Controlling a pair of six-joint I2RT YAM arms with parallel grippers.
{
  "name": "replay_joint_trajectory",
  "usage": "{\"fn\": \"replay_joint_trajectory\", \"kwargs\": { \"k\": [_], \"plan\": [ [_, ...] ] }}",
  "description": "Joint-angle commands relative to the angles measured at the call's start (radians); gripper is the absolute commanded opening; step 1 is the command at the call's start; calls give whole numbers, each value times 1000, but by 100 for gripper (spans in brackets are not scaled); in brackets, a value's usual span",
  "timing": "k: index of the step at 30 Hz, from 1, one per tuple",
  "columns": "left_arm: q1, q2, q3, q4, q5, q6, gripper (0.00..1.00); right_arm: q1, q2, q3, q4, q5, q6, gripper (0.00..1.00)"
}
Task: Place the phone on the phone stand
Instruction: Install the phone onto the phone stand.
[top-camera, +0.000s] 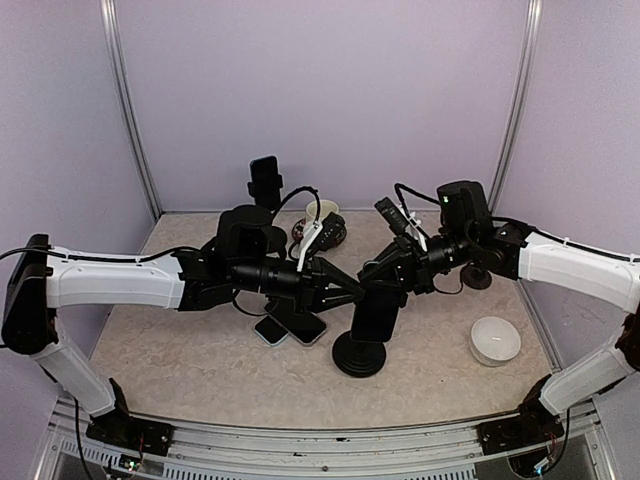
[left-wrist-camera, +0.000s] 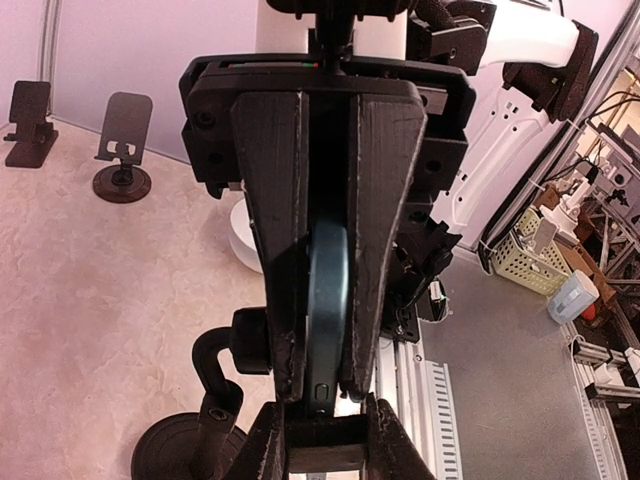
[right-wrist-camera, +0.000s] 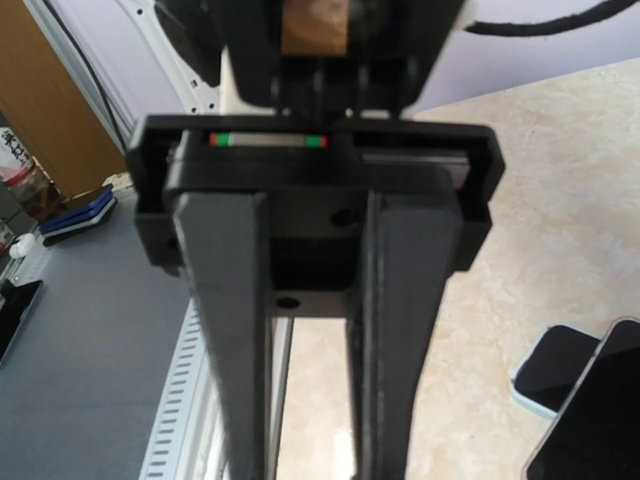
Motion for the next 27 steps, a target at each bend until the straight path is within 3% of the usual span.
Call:
{"fn": "replay_joint_trajectory", "kwargs": {
  "k": [1,7,16,24,27],
  "plan": [
    [-6,-29,68,116,68,-1,22,-18,-1,0,-42,70,0,0],
    [-6,-45,65,92,54,17,43,-18,3,5,-45,78,0,0],
    [-6,-70,57,76,31,35,55,-18,15,23,-49,81,2,0],
    [13,-140,26,46,-33,68,83,-14,22,34,-48,98,4,0],
    [21,-152,9,56,-40,63,87,-8,29,34,-52,100,-1,0]
  ]
}}
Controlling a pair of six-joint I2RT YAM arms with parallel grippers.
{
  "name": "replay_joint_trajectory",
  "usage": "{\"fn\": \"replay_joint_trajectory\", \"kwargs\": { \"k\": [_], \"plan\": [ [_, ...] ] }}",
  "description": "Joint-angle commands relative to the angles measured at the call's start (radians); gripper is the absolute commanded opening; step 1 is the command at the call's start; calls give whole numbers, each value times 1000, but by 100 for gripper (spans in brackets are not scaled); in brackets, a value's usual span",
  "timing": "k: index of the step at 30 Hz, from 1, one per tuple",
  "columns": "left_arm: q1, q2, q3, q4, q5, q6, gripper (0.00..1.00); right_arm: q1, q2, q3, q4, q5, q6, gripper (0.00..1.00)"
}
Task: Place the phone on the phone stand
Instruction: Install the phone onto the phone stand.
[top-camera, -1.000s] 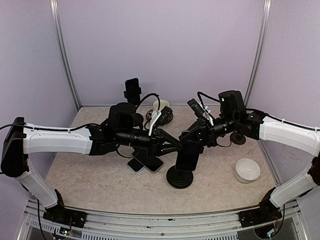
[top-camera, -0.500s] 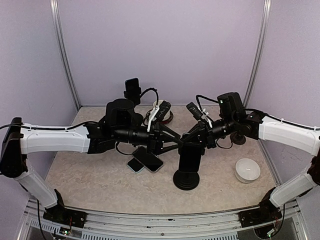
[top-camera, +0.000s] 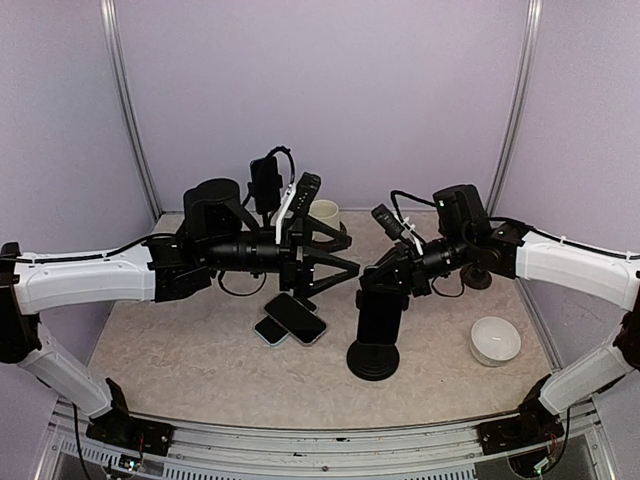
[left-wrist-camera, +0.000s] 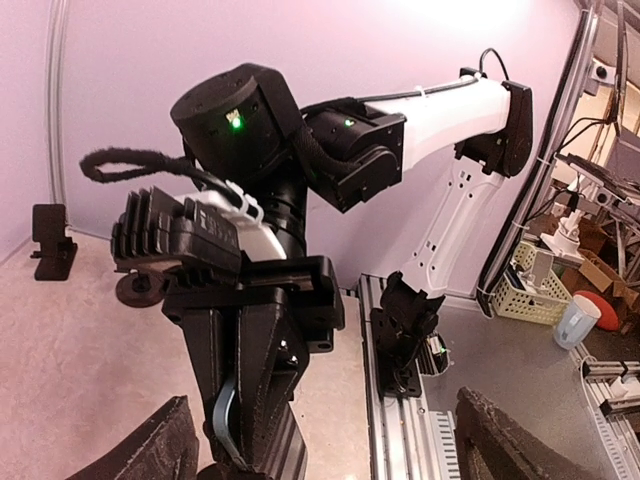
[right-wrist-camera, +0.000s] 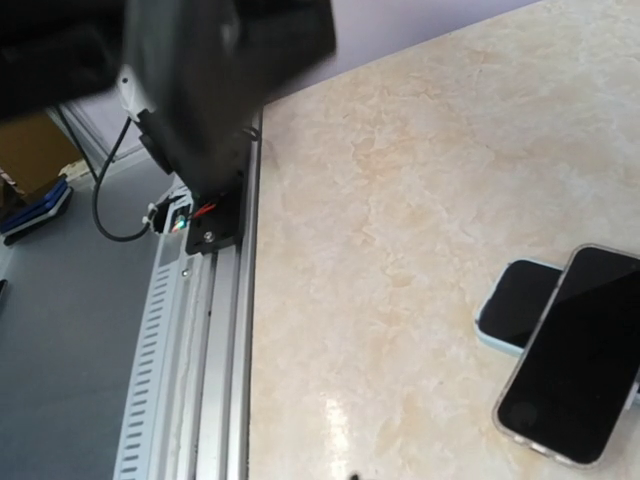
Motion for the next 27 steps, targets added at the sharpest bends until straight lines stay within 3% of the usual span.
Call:
{"fn": "replay_joint_trajectory", "kwargs": {
  "k": [1,9,27],
  "plan": [
    [13,-41,-24,19,-28,8,88,2,12,30,23,27,-6,0],
    [18,-36,-40,32,-25,-5,91,15,4,32,14,37,-16,29],
    [19,-25,-40,38,-16,-13,91,18,-94,-5,77,41,2,70]
  ]
}}
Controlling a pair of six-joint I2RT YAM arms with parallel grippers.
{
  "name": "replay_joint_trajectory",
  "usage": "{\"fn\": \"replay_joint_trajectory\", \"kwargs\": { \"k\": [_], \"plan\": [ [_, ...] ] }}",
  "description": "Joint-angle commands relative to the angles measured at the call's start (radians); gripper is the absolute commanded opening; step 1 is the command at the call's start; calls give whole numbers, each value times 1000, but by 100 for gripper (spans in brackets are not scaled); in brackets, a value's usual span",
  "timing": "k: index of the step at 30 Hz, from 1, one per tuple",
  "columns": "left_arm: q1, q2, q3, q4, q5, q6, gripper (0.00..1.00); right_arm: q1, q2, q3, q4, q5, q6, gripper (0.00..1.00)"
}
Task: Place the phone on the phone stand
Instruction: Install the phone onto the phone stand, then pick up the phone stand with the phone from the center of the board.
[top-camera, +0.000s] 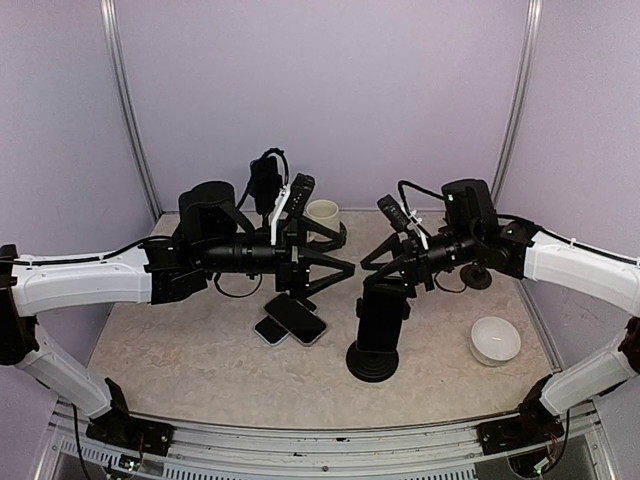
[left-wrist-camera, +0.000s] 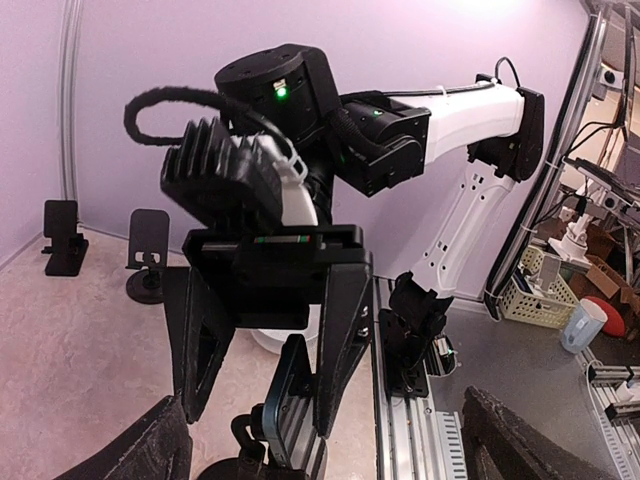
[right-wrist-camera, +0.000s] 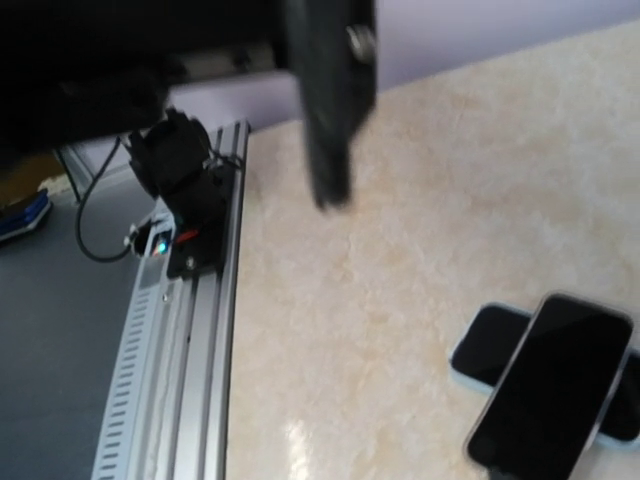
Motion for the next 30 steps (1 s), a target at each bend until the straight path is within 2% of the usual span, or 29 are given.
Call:
{"fn": "replay_joint_trajectory", "kwargs": {
  "k": [1,5,7,8,30],
  "plan": [
    [7,6,-6,23,6,-10,91,4,-59,-8,47,14,9,72],
    [6,12,-4,24,13,-13,91,2,-77,-19,54,66,16,84],
    [6,16,-1,23,17,-13,91,0,-89,-29,71,78,23,97],
    [5,17,0,21,18,-13,91,-1,-96,-33,78,81,26,100],
    [-11,59,30,-33,48,4,90,-34,-113,-57,99,140,49,100]
  ]
}}
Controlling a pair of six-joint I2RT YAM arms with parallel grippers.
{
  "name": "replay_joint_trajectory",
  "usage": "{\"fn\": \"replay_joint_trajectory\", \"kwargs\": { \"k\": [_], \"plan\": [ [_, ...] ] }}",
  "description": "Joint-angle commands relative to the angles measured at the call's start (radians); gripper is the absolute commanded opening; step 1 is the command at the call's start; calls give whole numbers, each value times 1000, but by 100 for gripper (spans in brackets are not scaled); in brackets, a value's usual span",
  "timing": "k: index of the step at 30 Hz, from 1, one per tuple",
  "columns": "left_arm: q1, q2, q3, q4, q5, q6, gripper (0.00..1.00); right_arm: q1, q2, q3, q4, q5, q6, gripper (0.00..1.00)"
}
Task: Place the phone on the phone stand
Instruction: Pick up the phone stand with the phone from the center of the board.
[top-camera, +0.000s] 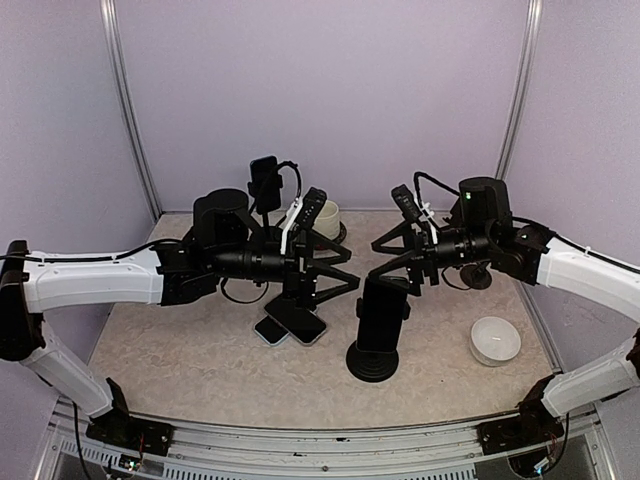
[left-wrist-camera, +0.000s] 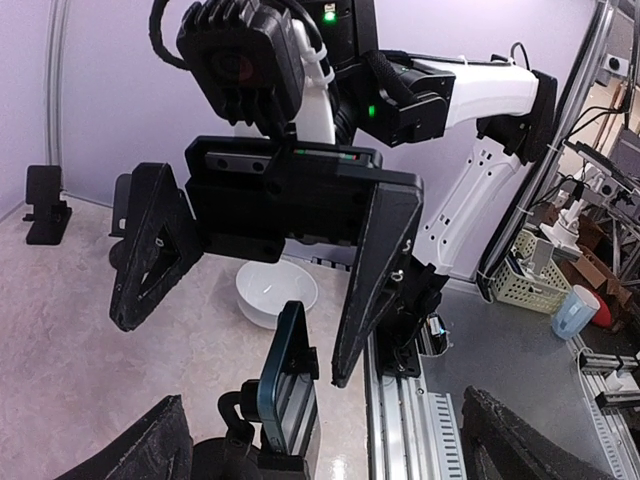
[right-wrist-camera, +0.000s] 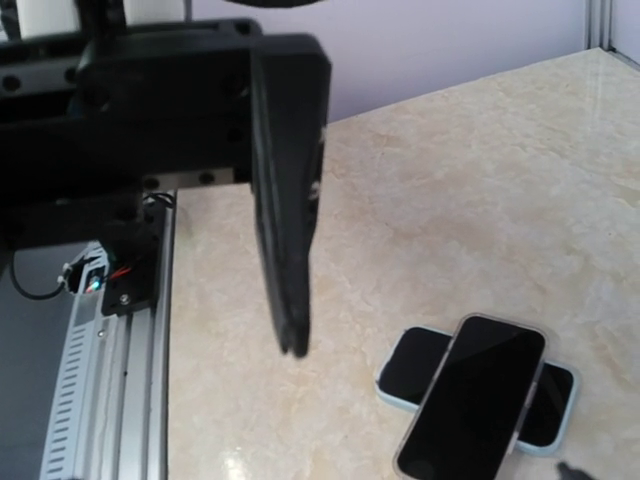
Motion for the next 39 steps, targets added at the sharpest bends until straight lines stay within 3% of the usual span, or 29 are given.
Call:
{"fn": "replay_joint_trajectory", "kwargs": {
  "k": [1,21,39],
  "plan": [
    [-7,12,30,-17,17,14,90,-14,-27,-10,25,33,11,100],
    [-14,70,24,-8,30,8,87,-83,-140,-113,145,196,100,100],
    [-5,149,49,49,92,39,81,-92,-186,-164,182,190,119,100]
  ]
}}
